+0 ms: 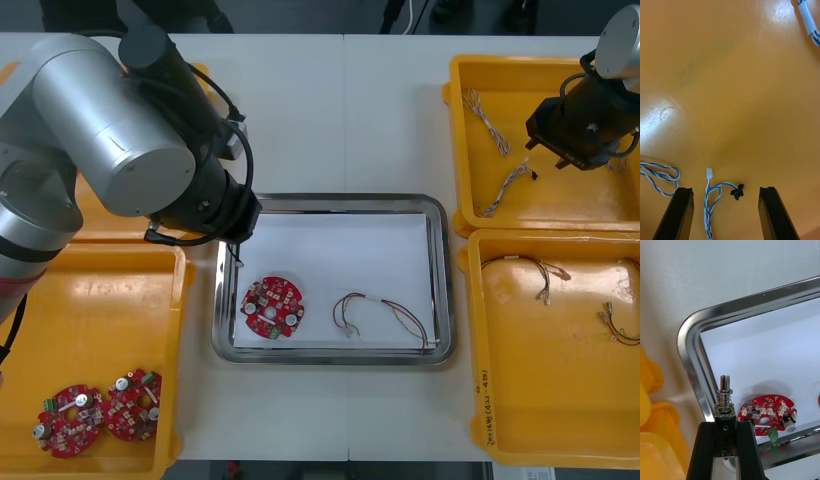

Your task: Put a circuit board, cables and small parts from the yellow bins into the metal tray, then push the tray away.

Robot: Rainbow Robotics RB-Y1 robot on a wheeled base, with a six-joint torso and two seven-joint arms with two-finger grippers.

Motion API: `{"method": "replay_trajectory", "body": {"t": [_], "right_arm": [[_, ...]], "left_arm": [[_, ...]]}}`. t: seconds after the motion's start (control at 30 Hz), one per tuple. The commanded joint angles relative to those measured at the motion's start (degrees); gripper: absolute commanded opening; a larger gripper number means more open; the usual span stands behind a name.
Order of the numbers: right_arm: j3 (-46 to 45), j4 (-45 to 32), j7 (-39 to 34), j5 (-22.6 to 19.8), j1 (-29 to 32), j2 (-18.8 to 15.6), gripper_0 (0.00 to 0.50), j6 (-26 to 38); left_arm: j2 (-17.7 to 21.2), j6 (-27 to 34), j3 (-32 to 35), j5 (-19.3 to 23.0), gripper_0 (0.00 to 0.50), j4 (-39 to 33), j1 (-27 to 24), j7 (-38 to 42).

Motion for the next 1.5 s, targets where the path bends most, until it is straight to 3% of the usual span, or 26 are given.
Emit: {"method": "replay_trajectory", "body": {"t": [0.03,0.23,0.67,1.27,1.33,1.5], "right_arm": [[-1.59,1.02,-2.75,0.16,-2.72,1.16,0.500,-2.18],[-1.41,1.11,-7.14,0.25,-2.63,2.39,0.500,-2.70],[0.00,1.02,-7.32,-0.01,-0.08,2.39,0.500,-4.02],[0.61,1.02,-1.25,0.78,0.97,0.37,0.500,-1.74],[0.61,1.02,-1.34,0.69,1.06,0.37,0.500,-1.83],[0.61,1.02,-1.61,0.25,2.38,0.64,0.500,-3.23]], "left_arm": [[-1.62,-3.97,-3.75,-1.34,0.000,2.08,-3.12,1.46],[-1.71,-8.54,-6.74,-2.04,0.000,5.69,-3.12,1.46],[-1.53,-14.87,-12.19,-3.80,0.000,11.49,-3.12,1.28],[-0.74,-18.30,-15.80,-5.65,0.009,14.12,-3.12,1.90],[-0.65,-18.30,-15.80,-5.47,0.041,14.04,-3.12,1.99],[-0.65,-18.82,-15.80,-5.21,0.357,14.04,-3.12,2.60]]}}
